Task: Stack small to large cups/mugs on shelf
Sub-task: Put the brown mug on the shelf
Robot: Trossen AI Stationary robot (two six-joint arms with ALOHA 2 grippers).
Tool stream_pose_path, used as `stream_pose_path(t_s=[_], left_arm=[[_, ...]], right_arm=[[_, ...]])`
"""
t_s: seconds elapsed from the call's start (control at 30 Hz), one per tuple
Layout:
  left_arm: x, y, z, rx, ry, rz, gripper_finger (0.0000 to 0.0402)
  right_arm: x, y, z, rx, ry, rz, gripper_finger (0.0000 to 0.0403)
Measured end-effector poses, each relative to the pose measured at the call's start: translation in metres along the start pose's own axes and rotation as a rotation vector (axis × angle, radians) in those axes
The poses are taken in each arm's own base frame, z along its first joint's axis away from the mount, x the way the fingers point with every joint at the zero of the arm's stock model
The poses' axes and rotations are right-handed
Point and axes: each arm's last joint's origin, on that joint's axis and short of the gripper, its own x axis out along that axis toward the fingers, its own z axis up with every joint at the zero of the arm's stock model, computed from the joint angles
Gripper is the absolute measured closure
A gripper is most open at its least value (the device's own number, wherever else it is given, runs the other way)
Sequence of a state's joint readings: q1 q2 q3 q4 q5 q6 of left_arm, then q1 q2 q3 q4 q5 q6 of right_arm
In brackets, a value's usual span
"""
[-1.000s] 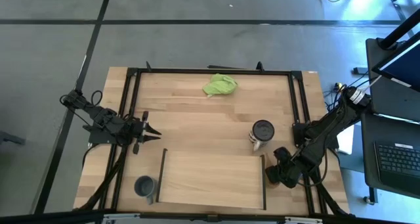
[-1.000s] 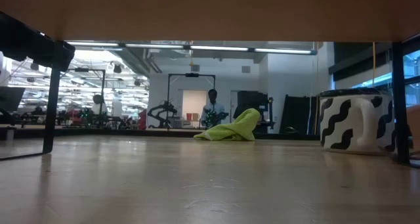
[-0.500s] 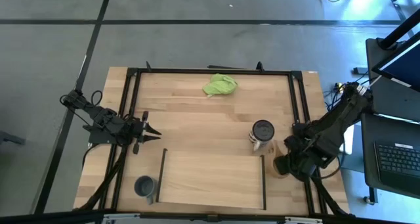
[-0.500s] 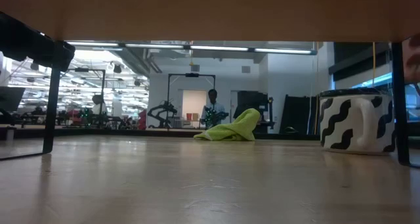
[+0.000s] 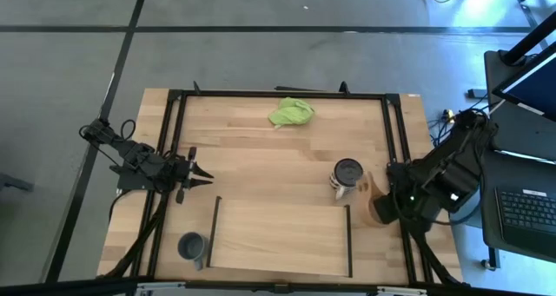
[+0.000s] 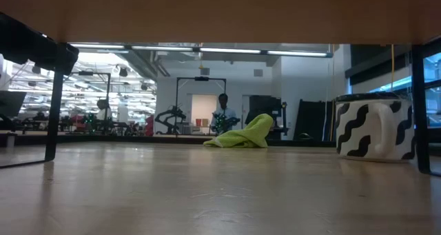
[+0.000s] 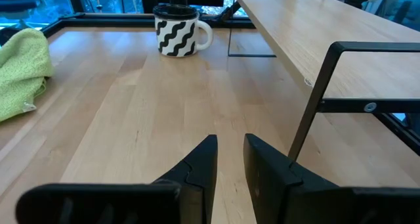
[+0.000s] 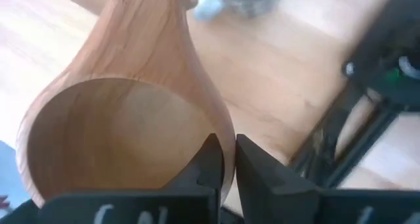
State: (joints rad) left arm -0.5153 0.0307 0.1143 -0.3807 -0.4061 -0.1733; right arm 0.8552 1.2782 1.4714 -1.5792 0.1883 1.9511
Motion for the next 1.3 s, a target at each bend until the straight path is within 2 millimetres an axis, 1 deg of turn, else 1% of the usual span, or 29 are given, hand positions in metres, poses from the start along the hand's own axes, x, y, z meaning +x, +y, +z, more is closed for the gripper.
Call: stream_pose_path(t_s=[0.13,0.23,0.4,0.53,0.6,0.8,0.93,1.03,1.17,1.23,1.3], left_arm=[[0.0,0.0,0.0,0.0,0.0,0.0,0.0332],[0.0,0.0,0.0,0.0,0.0,0.0,0.0332],[0.0,0.0,0.0,0.0,0.0,0.0,0.0332],[0.0,0.0,0.0,0.0,0.0,0.0,0.0332],[0.0,0.0,0.0,0.0,0.0,0.0,0.0332],[0.0,0.0,0.0,0.0,0.0,0.0,0.0332],[0.0,0.0,0.0,0.0,0.0,0.0,0.0332],[0.0,0.0,0.0,0.0,0.0,0.0,0.0332],[0.0,0.0,0.0,0.0,0.0,0.0,0.0332],[0.0,0.0,0.0,0.0,0.0,0.0,0.0332],[0.0,0.0,0.0,0.0,0.0,0.0,0.0332]], right_arm=[[-0.002,0.012,0.005,-0.052,-0.028,0.029,0.0371],[-0.001,0.025,0.007,-0.134,-0.033,0.076,0.0372],[-0.006,0.038,0.019,-0.285,-0.163,0.141,0.0373],[-0.01,0.044,0.032,-0.417,-0.232,0.161,0.0373],[-0.011,0.048,0.036,-0.523,-0.267,0.172,0.0373],[-0.01,0.057,0.043,-0.979,-0.318,0.167,0.0371],[-0.011,0.066,0.047,-1.211,-0.331,0.231,0.0371],[-0.012,0.071,0.05,-1.343,-0.371,0.262,0.037],[-0.011,0.078,0.056,-1.467,-0.425,0.271,0.0366],[-0.006,0.085,0.058,-1.524,-0.434,0.269,0.0365],[0.003,0.094,0.057,-1.604,-0.421,0.264,0.0365]])
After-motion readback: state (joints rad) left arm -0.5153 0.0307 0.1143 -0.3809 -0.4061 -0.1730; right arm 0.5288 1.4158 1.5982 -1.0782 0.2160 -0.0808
